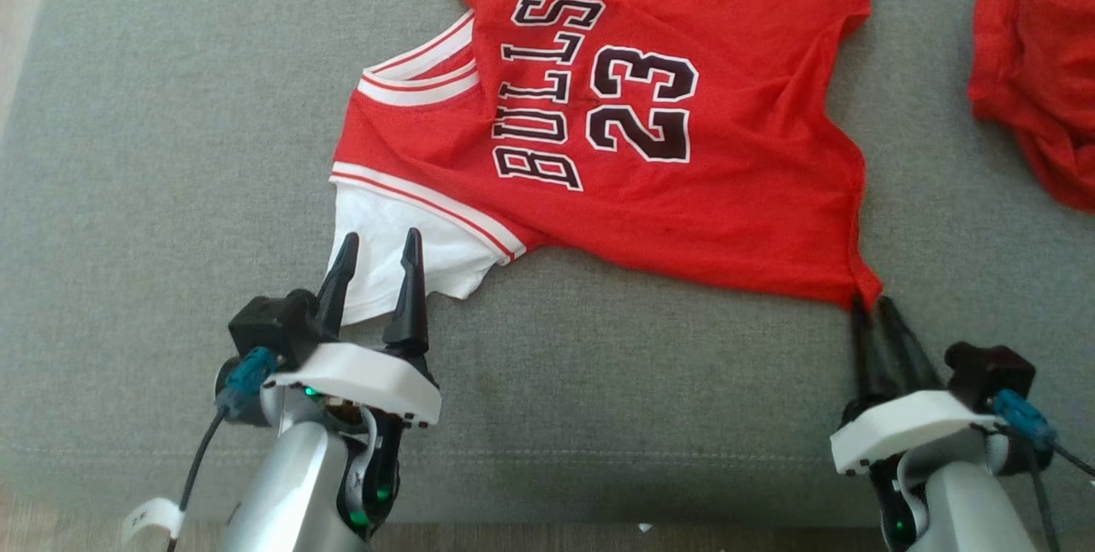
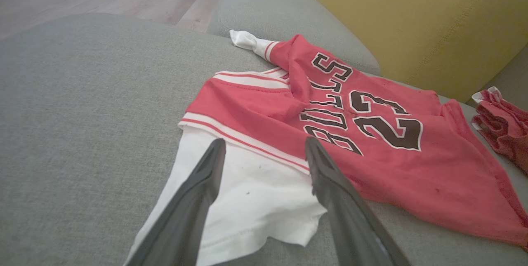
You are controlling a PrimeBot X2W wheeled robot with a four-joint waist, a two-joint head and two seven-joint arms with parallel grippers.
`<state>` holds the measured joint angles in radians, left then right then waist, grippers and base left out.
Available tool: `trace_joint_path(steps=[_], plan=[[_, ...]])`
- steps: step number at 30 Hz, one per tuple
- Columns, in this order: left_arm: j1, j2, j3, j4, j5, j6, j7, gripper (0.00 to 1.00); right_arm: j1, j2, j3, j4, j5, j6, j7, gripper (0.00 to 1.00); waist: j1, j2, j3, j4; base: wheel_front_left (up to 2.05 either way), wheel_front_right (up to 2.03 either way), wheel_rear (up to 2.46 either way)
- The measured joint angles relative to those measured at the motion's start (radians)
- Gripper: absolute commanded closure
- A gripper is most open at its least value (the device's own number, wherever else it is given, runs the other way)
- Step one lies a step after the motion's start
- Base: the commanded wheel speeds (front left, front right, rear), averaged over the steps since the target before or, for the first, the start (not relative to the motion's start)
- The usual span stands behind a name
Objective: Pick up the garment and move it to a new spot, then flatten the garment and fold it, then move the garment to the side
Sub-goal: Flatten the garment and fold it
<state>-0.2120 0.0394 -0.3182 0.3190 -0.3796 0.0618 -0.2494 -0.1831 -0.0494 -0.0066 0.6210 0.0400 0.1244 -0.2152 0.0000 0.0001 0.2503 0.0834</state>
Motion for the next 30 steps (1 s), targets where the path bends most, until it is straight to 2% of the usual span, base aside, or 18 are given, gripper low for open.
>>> trace_joint_path(steps=[14,19,22,27,30], plan=[[0.0,0.0,0.004,0.025,0.011,0.0,0.0,0.0,-0.003,0.0,-0.03,-0.018,-0.054,0.0,-0.001,1.0,0.0,0.0,-0.009,-0.009,0.0,0.0,0.0],[0.0,0.0,0.002,0.123,0.028,0.014,0.0,0.0,-0.003,0.0,-0.029,-0.034,-0.078,0.0,0.007,1.0,0.0,0.0,-0.011,-0.015,0.0,0.0,0.0],[-0.008,0.0,0.004,0.2,0.044,0.04,0.0,0.0,-0.004,0.0,-0.025,-0.045,-0.078,0.0,0.011,1.0,0.0,0.0,-0.006,-0.02,0.0,0.0,0.0],[-0.07,0.003,0.056,0.286,0.054,0.078,0.0,0.0,-0.005,0.0,-0.003,-0.052,-0.064,0.0,0.011,1.0,0.0001,0.0,0.005,-0.03,0.0,0.0,0.0],[-0.11,0.008,0.084,0.343,0.051,0.079,0.0,0.0,-0.005,0.0,0.012,-0.052,-0.059,0.0,0.011,1.0,0.0,0.0,0.002,-0.034,0.0,0.0,0.0]])
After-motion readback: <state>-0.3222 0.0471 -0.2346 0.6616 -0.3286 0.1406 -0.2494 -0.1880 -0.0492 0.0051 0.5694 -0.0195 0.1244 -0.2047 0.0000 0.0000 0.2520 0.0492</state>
